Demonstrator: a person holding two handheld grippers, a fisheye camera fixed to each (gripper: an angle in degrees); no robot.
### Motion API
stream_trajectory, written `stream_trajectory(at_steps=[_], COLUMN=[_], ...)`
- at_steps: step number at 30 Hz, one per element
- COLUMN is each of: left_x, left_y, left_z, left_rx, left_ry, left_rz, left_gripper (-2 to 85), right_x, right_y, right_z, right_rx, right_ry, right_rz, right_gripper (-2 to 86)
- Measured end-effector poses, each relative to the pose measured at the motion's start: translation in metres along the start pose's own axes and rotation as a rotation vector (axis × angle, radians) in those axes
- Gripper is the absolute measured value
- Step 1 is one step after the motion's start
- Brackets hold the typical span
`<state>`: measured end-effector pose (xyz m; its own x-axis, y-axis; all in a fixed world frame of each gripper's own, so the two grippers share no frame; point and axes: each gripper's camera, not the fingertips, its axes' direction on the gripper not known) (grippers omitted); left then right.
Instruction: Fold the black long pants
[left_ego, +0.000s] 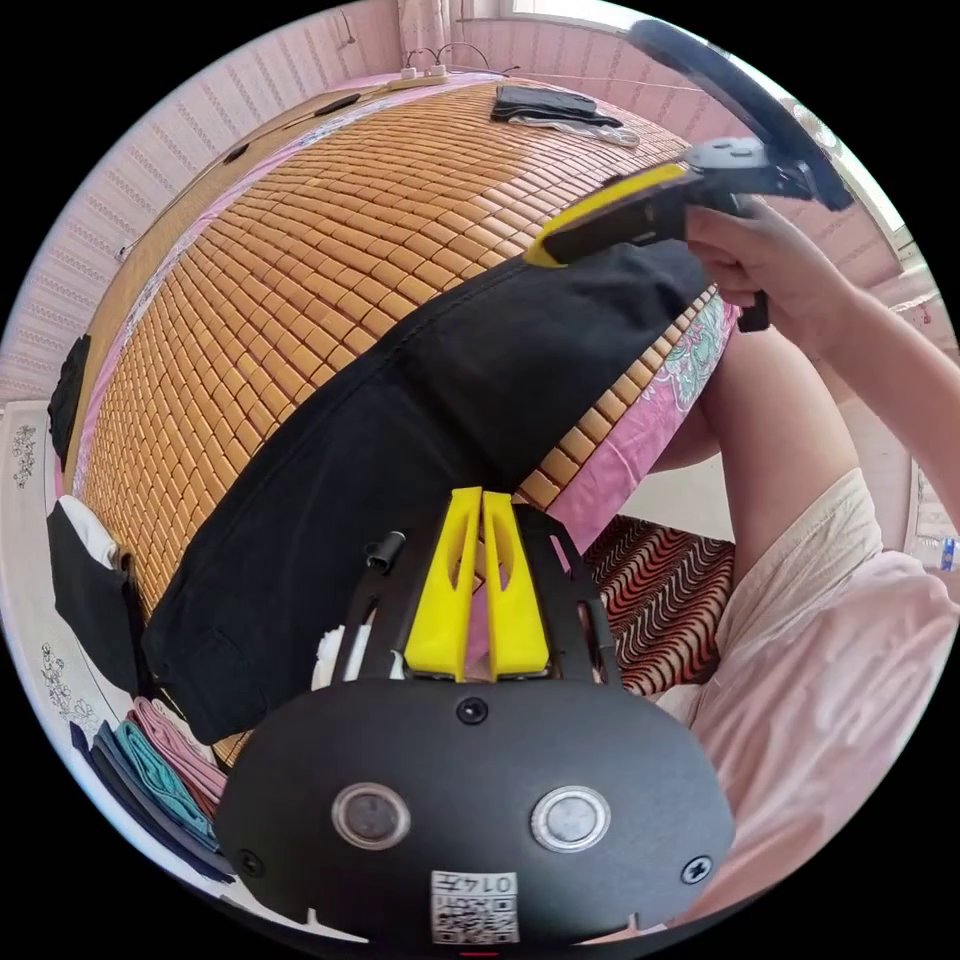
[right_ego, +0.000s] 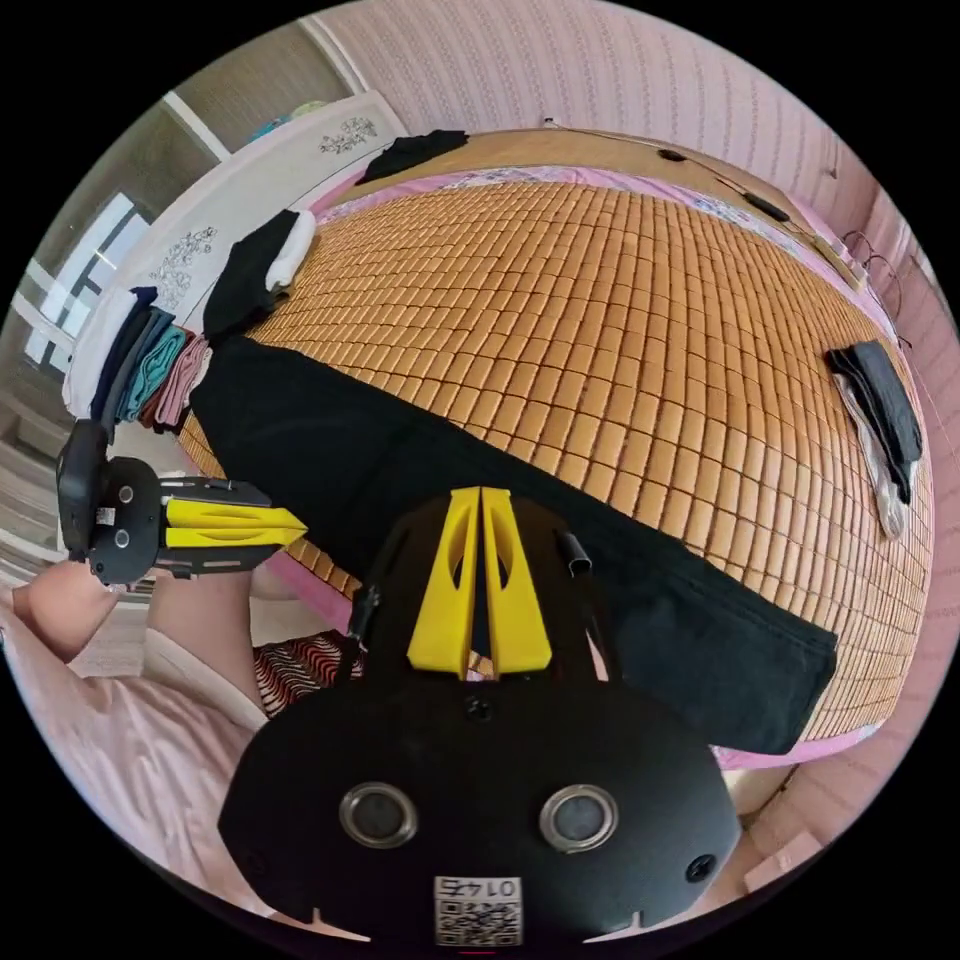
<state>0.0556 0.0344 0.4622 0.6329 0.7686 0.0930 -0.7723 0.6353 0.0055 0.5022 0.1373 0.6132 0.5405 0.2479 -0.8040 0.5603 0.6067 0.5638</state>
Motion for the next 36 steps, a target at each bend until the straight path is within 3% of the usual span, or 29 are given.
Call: stream_trajectory(at_steps=[6,12,20,27,36], left_x=[0.019,0.027,0.017,0.039,0.03], left_y=[-0.02,-0.026,-0.015,-0.019,-0.001], left_z=[0.008,0.011,0.04,0.046,0.044], left_rx=[-0.019,-0.059,-0.166,-0.201,-0.182], left_ry=[-0.042,-0.091,-0.123,-0.225,-0.192], left_rz=[-0.021,-0.054,-0.176,-0.059,-0.065], left_gripper=[-0.5,-0.4,-0.8,-1.0,-1.0], right_x=[0.129,0.225,0.242,0.255,0.244], right_y=[0.141,0.228,0.27,0.307,0.336], right_z=[-0.059,-0.073,-0.071,-0.079,-0.082], right_rx=[0.08,0.042,0.01,-0.012,-0.049], right_ry=[0.331,0.329,0.324,0.322,0.391], right_rz=[0.402,0.662,0.606,0.585,0.497], right_gripper=[15.5,19.8,13.2,10.2,6.7])
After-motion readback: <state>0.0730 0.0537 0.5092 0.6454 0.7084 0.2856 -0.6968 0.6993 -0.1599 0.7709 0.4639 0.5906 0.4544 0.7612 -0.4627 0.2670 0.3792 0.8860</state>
